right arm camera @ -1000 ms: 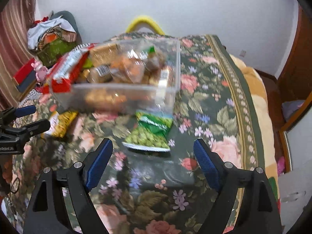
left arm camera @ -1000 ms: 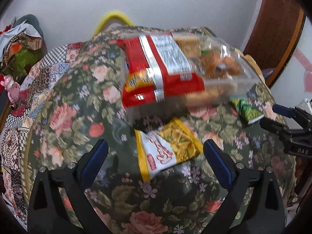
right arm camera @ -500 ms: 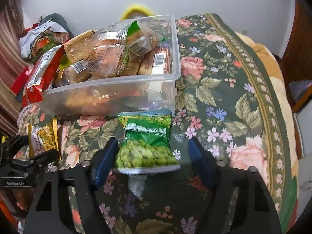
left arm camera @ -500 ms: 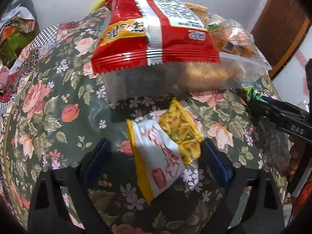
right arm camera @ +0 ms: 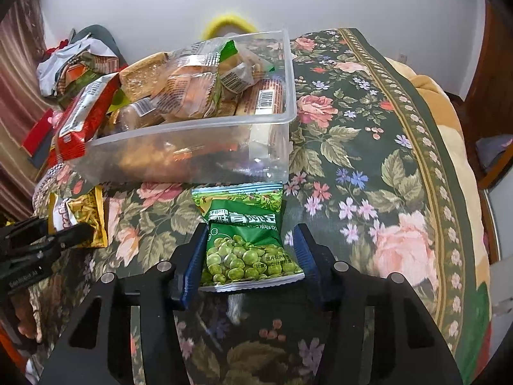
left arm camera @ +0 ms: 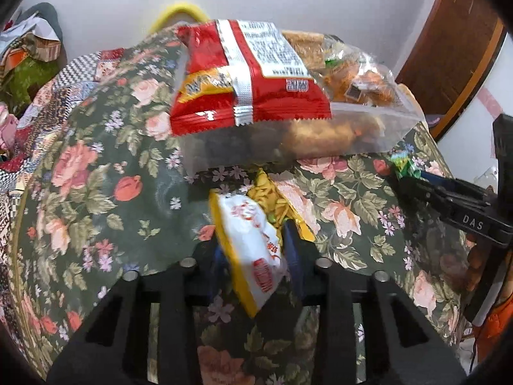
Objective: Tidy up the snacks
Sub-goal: 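Grasp the yellow-white chip packet with the left tool while the right tool grasps the green pea packet, then carry the chip packet and pea packet over the box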
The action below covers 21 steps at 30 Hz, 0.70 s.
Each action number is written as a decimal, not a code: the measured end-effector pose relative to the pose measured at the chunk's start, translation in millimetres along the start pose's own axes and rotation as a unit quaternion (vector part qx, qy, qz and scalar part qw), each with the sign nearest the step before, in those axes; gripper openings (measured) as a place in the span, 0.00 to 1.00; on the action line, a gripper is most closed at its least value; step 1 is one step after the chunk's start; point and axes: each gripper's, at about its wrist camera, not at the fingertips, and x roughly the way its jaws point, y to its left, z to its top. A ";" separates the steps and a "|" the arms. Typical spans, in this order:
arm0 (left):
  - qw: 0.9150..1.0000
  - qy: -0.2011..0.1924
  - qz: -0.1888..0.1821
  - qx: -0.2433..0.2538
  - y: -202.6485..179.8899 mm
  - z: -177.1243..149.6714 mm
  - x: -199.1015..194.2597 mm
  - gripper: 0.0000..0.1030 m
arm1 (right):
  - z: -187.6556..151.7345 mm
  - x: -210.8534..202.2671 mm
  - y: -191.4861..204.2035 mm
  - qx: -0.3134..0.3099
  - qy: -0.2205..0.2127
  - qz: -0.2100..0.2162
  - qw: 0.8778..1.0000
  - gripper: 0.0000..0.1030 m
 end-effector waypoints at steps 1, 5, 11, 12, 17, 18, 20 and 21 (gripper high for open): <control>1.000 -0.001 -0.001 0.001 -0.5 -0.4 -3.2 0.31 | -2.7 -4.2 0.5 0.001 -0.001 0.003 1.000 0.48; 1.000 -0.008 -0.005 0.012 -3.9 -3.4 -16.4 0.29 | -5.9 -17.4 3.0 -0.002 -0.009 0.006 1.000 0.48; 0.999 -0.030 -0.004 0.026 -18.0 -0.3 -37.7 0.29 | -7.7 -44.7 8.2 -0.003 -0.034 0.008 0.999 0.48; 0.999 -0.033 -0.005 0.027 -19.0 1.5 -40.4 0.29 | -7.2 -49.8 8.7 -0.002 -0.040 0.010 0.999 0.48; 0.998 -0.060 -0.004 0.035 -30.6 17.0 -59.4 0.29 | 2.1 -68.7 8.3 0.000 -0.063 0.016 0.998 0.48; 0.997 -0.065 -0.005 0.036 -33.0 19.6 -62.6 0.29 | 3.6 -71.4 7.8 0.000 -0.068 0.017 0.998 0.48; 0.996 -0.079 -0.003 0.037 -36.7 28.2 -68.8 0.29 | 10.4 -76.1 6.0 0.002 -0.078 0.020 0.997 0.48; 0.996 -0.084 -0.004 0.038 -38.9 33.0 -71.0 0.29 | 13.8 -77.1 5.1 0.003 -0.081 0.020 0.996 0.48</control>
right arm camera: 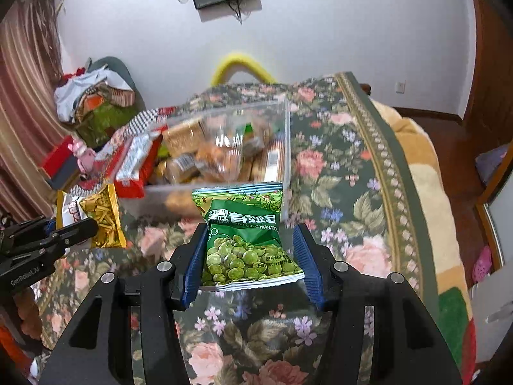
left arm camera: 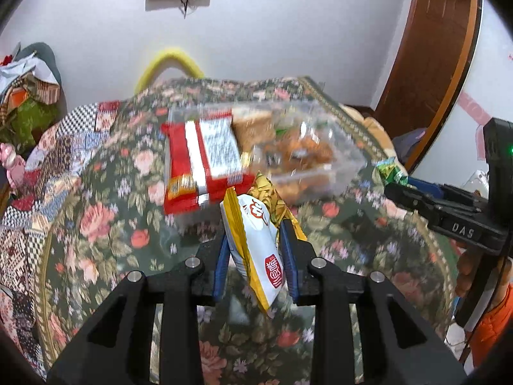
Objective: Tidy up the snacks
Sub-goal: 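Carry the chip packet and pea packet over the box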
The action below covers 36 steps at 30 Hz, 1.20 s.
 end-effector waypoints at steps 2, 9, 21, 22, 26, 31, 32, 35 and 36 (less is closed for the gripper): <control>1.000 -0.008 -0.002 0.001 -3.1 9.3 -1.2 0.29 | 6.7 -1.6 -0.6 0.001 -0.009 0.002 1.000 0.48; 1.000 -0.021 0.005 0.013 -12.8 38.2 15.5 0.29 | 26.9 12.0 -1.1 0.003 -0.025 -0.003 1.000 0.48; 0.999 -0.006 0.016 0.036 -18.5 67.0 70.9 0.29 | 51.7 56.9 -17.2 0.025 -0.010 0.003 1.000 0.48; 0.999 -0.005 0.017 0.036 -17.8 69.0 74.3 0.29 | 52.6 59.6 -17.1 0.026 -0.009 0.003 1.000 0.48; 1.000 -0.001 0.010 0.029 -15.0 73.5 82.2 0.30 | 53.5 72.0 -14.1 0.017 0.000 0.002 1.000 0.48; 0.999 -0.006 0.018 0.028 -15.5 75.0 82.7 0.35 | 51.3 74.4 -14.9 0.008 0.003 0.001 1.000 0.49; 0.999 -0.007 0.019 0.026 -15.6 75.0 82.2 0.39 | 50.7 73.6 -14.7 0.008 0.003 0.000 1.000 0.49; 1.000 -0.011 0.018 0.022 -16.0 74.3 77.3 0.44 | 52.5 73.7 -14.0 0.002 0.006 -0.007 1.000 0.51; 1.000 -0.014 0.018 0.021 -16.5 74.1 74.7 0.45 | 52.6 72.1 -13.0 -0.001 0.006 -0.011 1.000 0.52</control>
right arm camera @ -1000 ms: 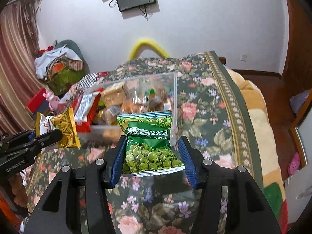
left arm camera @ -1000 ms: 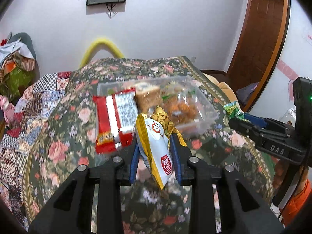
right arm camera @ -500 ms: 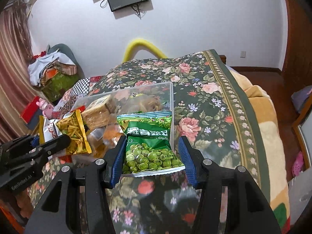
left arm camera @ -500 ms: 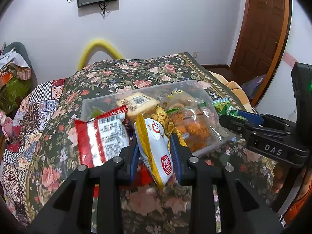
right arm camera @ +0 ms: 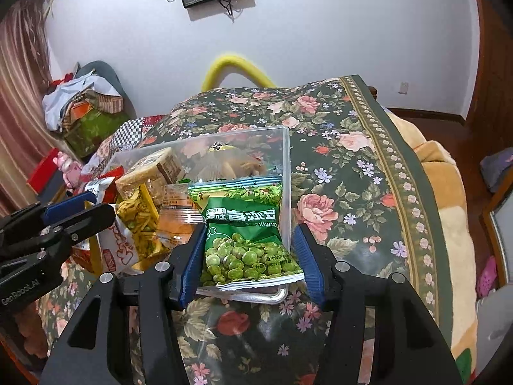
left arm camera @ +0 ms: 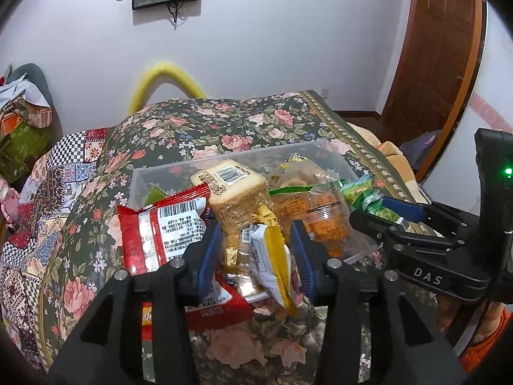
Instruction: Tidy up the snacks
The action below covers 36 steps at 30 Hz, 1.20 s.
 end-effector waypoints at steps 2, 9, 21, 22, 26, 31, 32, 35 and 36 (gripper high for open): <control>1.000 -0.009 0.001 0.000 -0.8 -0.3 -8.7 0.47 | 0.7 -4.3 1.1 -0.001 -0.006 -0.004 1.000 0.60; 0.999 -0.045 0.004 -0.010 0.3 2.2 -51.0 0.48 | 7.7 -35.6 6.6 -0.007 -0.038 -0.014 0.999 0.66; 0.989 -0.145 0.002 0.001 -14.4 -27.3 -180.0 0.59 | -16.4 -150.6 37.5 -0.024 -0.131 0.005 0.991 0.67; 0.987 -0.158 0.007 0.001 -16.4 -32.2 -191.6 0.60 | -20.3 -160.5 39.6 -0.024 -0.141 0.005 0.990 0.67; 0.981 -0.194 0.013 0.005 -27.0 -50.4 -229.8 0.65 | -35.4 -196.8 50.4 -0.029 -0.174 0.013 0.984 0.67; 0.975 -0.222 0.012 0.005 -37.0 -68.5 -261.1 0.70 | -53.4 -233.3 66.0 -0.040 -0.208 0.022 0.977 0.67; 0.974 -0.226 0.010 0.003 -38.4 -72.0 -265.9 0.71 | -55.6 -237.2 68.9 -0.044 -0.212 0.022 0.976 0.67; 0.971 -0.238 0.009 0.003 -42.9 -82.1 -277.9 0.80 | -61.8 -246.5 79.1 -0.058 -0.224 0.020 0.973 0.69; 0.970 -0.241 0.012 0.003 -44.2 -84.9 -281.2 0.83 | -65.2 -250.0 81.8 -0.060 -0.228 0.019 0.972 0.69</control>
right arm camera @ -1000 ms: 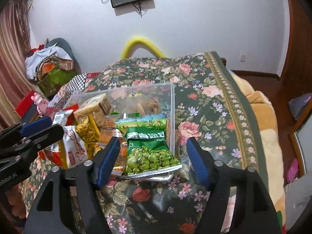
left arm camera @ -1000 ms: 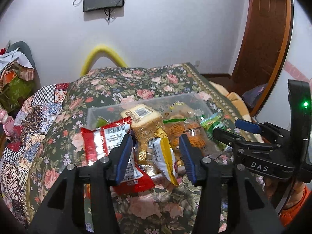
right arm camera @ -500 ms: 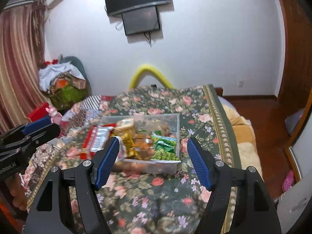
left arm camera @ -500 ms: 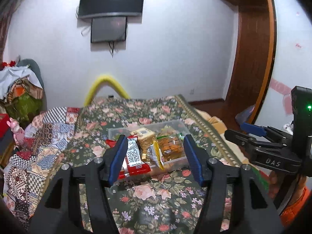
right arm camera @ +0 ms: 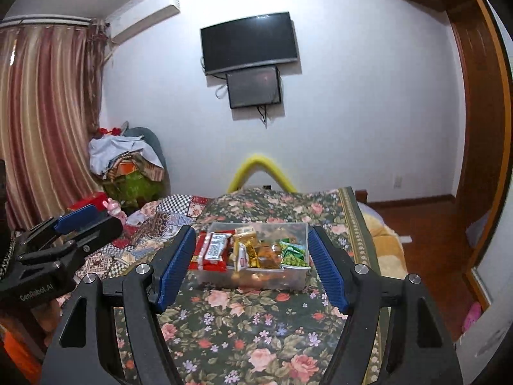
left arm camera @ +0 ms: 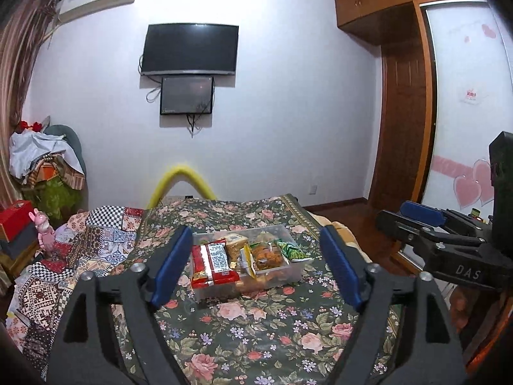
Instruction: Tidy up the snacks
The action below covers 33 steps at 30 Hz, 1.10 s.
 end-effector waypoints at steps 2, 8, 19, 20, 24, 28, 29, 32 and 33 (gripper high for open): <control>1.000 -0.004 0.003 -0.001 -1.2 -1.9 -5.3 0.85 | -1.4 -4.1 4.3 -0.002 -0.006 0.000 1.000 0.72; 1.000 -0.008 0.004 -0.019 4.5 -5.4 -15.3 0.94 | -4.7 -7.9 8.0 -0.010 -0.011 -0.007 1.000 0.82; 1.000 -0.007 0.017 -0.020 8.3 -13.0 -19.6 0.97 | -10.1 -18.8 19.6 -0.027 -0.028 -0.025 0.999 0.97; 1.000 -0.007 0.017 -0.021 8.5 -13.8 -19.7 0.97 | -9.9 -18.9 20.1 -0.027 -0.029 -0.025 0.999 0.98; 0.999 -0.010 0.019 -0.027 9.8 -14.3 -20.9 1.00 | -10.5 -20.3 22.3 -0.032 -0.033 -0.031 0.998 1.00; 0.999 -0.010 0.022 -0.026 10.2 -14.4 -21.0 1.00 | -12.6 -20.0 24.3 -0.036 -0.035 -0.037 0.998 1.00; 0.999 -0.011 0.022 -0.026 10.2 -14.5 -21.4 1.00 | -12.6 -19.9 24.5 -0.036 -0.034 -0.037 0.998 1.00; 0.999 -0.011 0.021 -0.026 10.5 -14.4 -21.4 1.00 | -13.3 -20.5 24.6 -0.034 -0.034 -0.037 0.998 1.00; 0.999 -0.010 0.021 -0.026 10.4 -14.2 -21.3 1.00 | -13.4 -21.0 24.9 -0.033 -0.034 -0.037 0.998 1.00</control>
